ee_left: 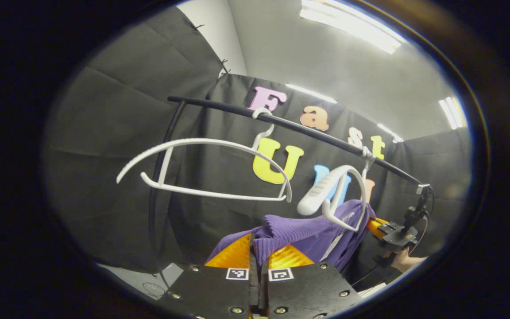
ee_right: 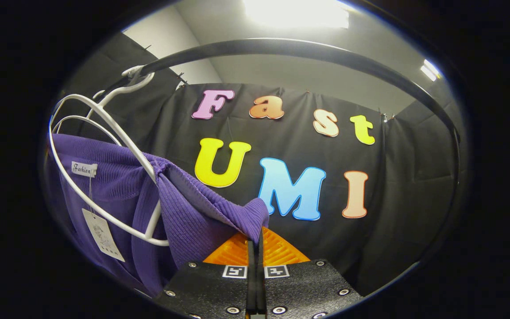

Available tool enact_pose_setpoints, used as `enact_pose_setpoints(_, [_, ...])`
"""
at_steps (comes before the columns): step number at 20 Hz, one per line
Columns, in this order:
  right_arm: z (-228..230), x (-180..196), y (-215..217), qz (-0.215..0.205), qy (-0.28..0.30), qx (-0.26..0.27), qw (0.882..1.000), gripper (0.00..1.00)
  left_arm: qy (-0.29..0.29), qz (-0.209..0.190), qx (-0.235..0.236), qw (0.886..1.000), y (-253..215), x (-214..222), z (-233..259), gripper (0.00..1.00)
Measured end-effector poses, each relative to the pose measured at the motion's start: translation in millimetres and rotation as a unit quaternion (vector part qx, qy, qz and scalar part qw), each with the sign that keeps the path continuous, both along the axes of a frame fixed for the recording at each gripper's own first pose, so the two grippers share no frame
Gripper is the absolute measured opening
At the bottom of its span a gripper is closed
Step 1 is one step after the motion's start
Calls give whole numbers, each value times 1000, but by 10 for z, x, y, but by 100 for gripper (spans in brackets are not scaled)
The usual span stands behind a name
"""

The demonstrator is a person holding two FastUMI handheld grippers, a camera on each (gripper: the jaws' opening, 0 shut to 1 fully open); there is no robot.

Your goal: Grasp the clothes on the hanger with both hands and then place them into the laundry hamper below.

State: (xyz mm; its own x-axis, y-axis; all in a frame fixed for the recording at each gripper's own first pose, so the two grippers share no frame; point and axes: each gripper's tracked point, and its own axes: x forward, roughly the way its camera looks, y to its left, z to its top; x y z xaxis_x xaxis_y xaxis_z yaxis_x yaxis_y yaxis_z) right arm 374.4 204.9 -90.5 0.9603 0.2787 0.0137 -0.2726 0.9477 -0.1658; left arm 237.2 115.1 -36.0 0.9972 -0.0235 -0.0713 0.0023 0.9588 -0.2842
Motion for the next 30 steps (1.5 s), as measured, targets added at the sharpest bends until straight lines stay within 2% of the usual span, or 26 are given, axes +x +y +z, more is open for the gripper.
enact_pose_setpoints(4, [15,19,-149,-6,1,22,1000,0,9,5,-6,1000,-71,19,-55,1])
enact_pose_setpoints(6, [-79,90,-259,-17,18,38,999,0,12,-1,-12,1000,-193,56,-42,1])
enact_pose_setpoints(9, [-277,44,-414,-33,49,54,997,0,20,0,24,1000,-418,42,-70,1])
enact_pose_setpoints(11, [-324,22,-495,-40,47,46,997,0,19,-1,39,999,-549,20,-50,4])
enact_pose_setpoints(13, [-376,22,-586,-46,49,28,997,0,29,0,33,999,-626,25,-116,1])
enact_pose_setpoints(15, [-411,-34,-638,-45,57,32,997,0,40,1,26,999,-700,-10,-192,1])
enact_pose_setpoints(16, [-424,-44,-679,-44,58,33,997,0,41,3,23,999,-756,-32,-198,7])
enact_pose_setpoints(20, [-547,-99,-876,-42,69,26,996,0,42,6,33,999,-1011,-99,-222,7])
enact_pose_setpoints(21, [-593,-151,-961,-46,74,25,996,0,44,5,37,998,-1096,-100,-238,7])
enact_pose_setpoints(22, [-635,-214,-1029,-46,82,26,995,0,46,4,39,998,-1145,-131,-269,1])
enact_pose_setpoints(23, [-675,-285,-1087,-44,90,28,995,0,47,2,37,998,-1186,-172,-299,1])
enact_pose_setpoints(24, [-705,-377,-1145,-42,98,29,994,0,46,-1,32,998,-1217,-248,-321,7])
enact_pose_setpoints(25, [-710,-483,-1220,-43,101,28,994,0,48,-3,25,999,-1243,-315,-344,7])
enact_pose_setpoints(27, [-690,-727,-1321,-47,106,30,993,0,55,-6,14,998,-1269,-481,-440,7])
enact_pose_setpoints(28, [-682,-850,-1345,-49,111,33,992,0,62,-12,7,998,-1291,-569,-487,1])
enact_pose_setpoints(30, [-656,-1097,-1345,-49,116,30,992,0,69,-24,-7,997,-1295,-725,-546,1])
